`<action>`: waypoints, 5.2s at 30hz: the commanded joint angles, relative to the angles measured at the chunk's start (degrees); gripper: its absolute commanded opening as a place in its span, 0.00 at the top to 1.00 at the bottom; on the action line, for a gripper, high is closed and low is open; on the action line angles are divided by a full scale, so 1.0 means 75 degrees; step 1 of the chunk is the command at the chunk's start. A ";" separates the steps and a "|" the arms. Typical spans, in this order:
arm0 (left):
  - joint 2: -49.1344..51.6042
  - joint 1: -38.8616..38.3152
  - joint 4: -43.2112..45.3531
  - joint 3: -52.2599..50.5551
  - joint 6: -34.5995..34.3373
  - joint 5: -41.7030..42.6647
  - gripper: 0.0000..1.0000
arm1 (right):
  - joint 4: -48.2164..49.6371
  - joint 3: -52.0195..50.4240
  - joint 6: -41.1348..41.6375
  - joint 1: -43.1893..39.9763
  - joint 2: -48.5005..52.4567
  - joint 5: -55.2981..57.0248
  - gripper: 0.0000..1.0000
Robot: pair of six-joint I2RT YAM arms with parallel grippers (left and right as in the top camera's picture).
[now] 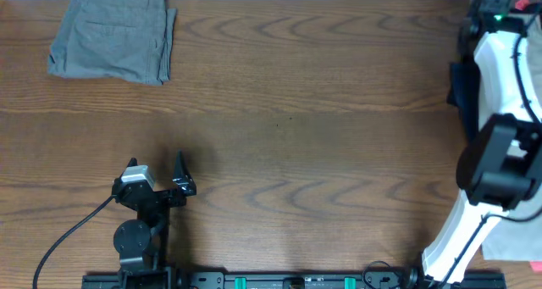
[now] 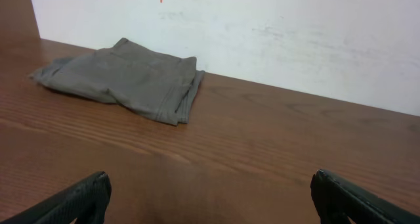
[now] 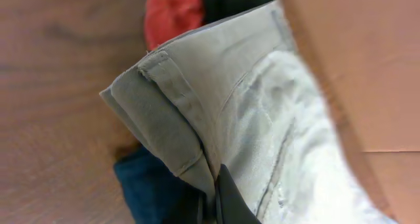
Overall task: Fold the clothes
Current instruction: 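Grasp the khaki pants waistband with the right gripper, then lift the khaki pants off the stack with the right gripper, then drag the khaki pants left and release them on the table center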
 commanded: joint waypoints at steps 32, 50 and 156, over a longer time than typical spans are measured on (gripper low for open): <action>-0.0047 0.0047 -0.0274 -0.0119 0.0047 0.0128 0.02 | -0.0507 0.0099 0.0667 0.3040 -0.1658 0.1075 0.99; -0.0047 0.0047 -0.0271 -0.0119 0.0044 0.0128 0.02 | -0.1358 0.0082 0.1061 0.1358 -0.0300 -0.0565 0.99; -0.0047 0.0047 -0.0271 -0.0119 0.0044 0.0128 0.02 | -0.2975 0.0096 0.0764 0.1711 -0.1230 -0.1781 0.01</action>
